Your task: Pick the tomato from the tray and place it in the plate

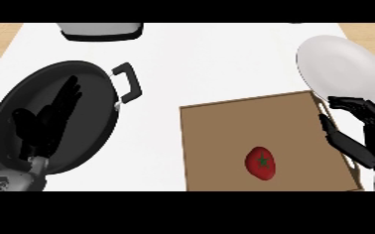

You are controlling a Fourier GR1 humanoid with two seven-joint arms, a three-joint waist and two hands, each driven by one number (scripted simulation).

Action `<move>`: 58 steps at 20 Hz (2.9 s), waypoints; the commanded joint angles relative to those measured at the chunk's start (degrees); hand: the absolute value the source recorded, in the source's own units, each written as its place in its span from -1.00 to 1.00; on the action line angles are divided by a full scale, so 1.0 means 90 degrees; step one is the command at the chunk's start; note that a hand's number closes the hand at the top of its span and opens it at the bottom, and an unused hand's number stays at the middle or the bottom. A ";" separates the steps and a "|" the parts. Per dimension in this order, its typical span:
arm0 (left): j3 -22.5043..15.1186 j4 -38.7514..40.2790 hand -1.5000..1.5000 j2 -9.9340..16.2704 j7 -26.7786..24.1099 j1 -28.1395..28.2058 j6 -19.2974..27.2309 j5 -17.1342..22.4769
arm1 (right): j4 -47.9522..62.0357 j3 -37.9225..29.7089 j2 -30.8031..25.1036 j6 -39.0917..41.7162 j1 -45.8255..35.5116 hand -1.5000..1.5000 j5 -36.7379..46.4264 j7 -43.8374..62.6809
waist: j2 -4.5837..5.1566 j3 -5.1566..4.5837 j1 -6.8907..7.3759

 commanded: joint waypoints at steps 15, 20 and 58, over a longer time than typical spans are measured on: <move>0.0180 0.0250 0.00 -0.0694 0.0070 -0.0063 -0.0112 -0.0357 | -0.1912 0.0859 0.0042 -0.0249 0.2421 -1.00 0.2237 0.0114 | 0.0016 0.0048 0.0219; 0.0539 0.0382 0.00 -0.0722 0.0022 -0.0139 -0.0311 -0.0347 | -0.2653 0.0960 -0.0149 0.0127 0.2819 -1.00 0.2613 0.0941 | 0.0019 0.0048 0.0200; 0.1631 0.0831 0.00 -0.1467 0.0452 -0.0703 -0.1311 -0.1323 | -0.0786 0.2015 0.0976 0.2720 0.0142 -1.00 0.5552 0.4161 | 0.0026 0.0055 0.0206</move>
